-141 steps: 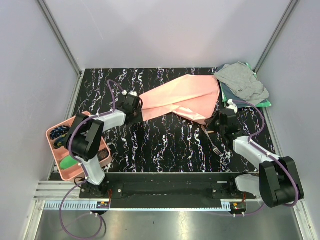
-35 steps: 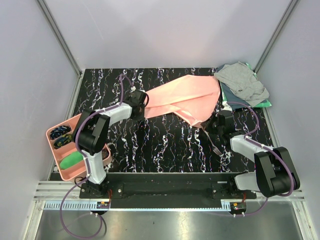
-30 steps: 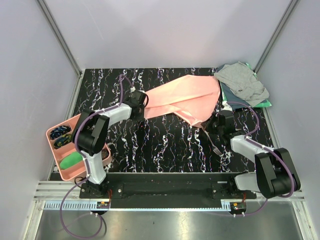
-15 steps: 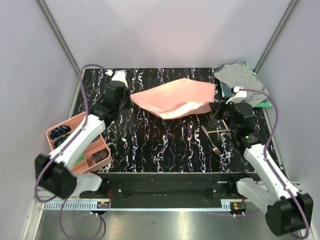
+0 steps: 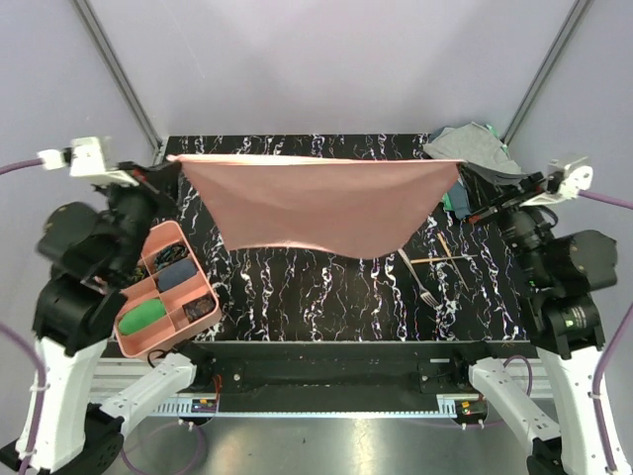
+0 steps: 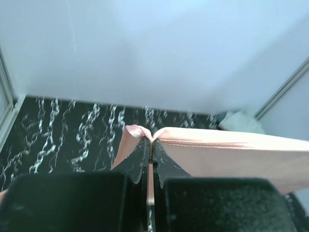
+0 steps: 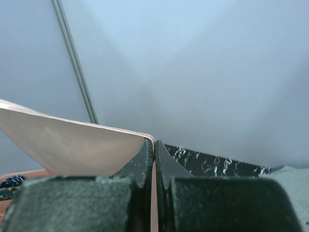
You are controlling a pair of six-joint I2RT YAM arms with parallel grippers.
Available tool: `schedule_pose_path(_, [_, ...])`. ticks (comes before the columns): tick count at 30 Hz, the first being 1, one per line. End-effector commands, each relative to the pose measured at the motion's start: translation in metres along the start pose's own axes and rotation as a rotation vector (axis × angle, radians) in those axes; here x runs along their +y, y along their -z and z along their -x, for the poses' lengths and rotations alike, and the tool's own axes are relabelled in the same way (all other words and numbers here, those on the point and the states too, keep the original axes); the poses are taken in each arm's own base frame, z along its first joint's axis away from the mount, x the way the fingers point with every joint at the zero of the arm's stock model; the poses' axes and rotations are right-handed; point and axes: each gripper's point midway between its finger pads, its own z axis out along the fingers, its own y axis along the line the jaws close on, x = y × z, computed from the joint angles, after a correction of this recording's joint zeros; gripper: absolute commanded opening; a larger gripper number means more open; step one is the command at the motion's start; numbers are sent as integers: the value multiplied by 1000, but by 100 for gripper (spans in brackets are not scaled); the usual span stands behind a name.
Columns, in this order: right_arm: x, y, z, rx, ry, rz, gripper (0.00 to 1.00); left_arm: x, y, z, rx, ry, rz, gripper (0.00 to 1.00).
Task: Fold the napkin, place the utensils inside, and roll it up
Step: Flatten the napkin out
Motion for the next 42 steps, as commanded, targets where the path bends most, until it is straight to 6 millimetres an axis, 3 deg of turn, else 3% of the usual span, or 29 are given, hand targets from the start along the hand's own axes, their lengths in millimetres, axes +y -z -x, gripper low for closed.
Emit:
schedule_pose_path(1, [2,-4,33,-33,-11,-21,0,-7,12,35,-65,0,-25,0])
schedule_pose_path(4, [-18,-25,26,-9,0,-102,0,-16,-8,37,-50,-22,-38,0])
schedule_pose_path(7, [-43,-56,-2,49,18,-186,0,-16,-45,23,0,-73,4,0])
schedule_pose_path(8, [-52,-71,-22,94,20,-203,0,-14,-63,15,31,-91,32,0])
schedule_pose_path(10, [-59,-88,-34,117,38,-206,0,-3,-82,11,52,-99,72,0])
schedule_pose_path(11, [-71,-102,-55,159,40,-240,0,-6,-99,4,82,-94,45,0])
schedule_pose_path(13, [-78,-118,-60,162,55,-250,0,10,-117,5,88,-60,66,0])
schedule_pose_path(14, [-86,-129,-76,195,60,-265,0,8,-133,0,116,-45,35,0])
schedule_pose_path(16, [-91,-143,-72,183,67,-269,0,18,-148,2,119,-32,46,0])
schedule_pose_path(17, [-97,-151,-83,206,75,-274,0,17,-159,2,128,-30,32,0])
schedule_pose_path(21, [-99,-170,-66,172,106,-270,0,12,-174,16,95,-57,-2,0])
schedule_pose_path(25, [-95,-171,-47,136,118,-256,0,6,-166,36,46,-71,-18,0])
schedule_pose_path(30, [-74,-152,-22,87,122,-184,0,-3,-138,57,-7,-81,-52,0])
schedule_pose_path(31, [-69,-146,-17,78,123,-169,0,-7,-123,68,-40,-81,-66,0])
schedule_pose_path(33, [-56,-130,-6,56,126,-127,0,-6,-112,66,-52,-85,-70,0])
schedule_pose_path(34, [-48,-117,9,26,155,-106,0,-5,-97,66,-66,-88,-70,0])
schedule_pose_path(36, [-37,-104,11,26,152,-63,0,-4,-81,68,-89,-99,-67,0])
schedule_pose_path(39, [-16,-75,34,-14,150,-10,0,-3,-36,79,-154,-107,-65,0])
schedule_pose_path(42, [-6,-56,53,-38,150,5,0,-7,-3,93,-210,-110,-77,0])
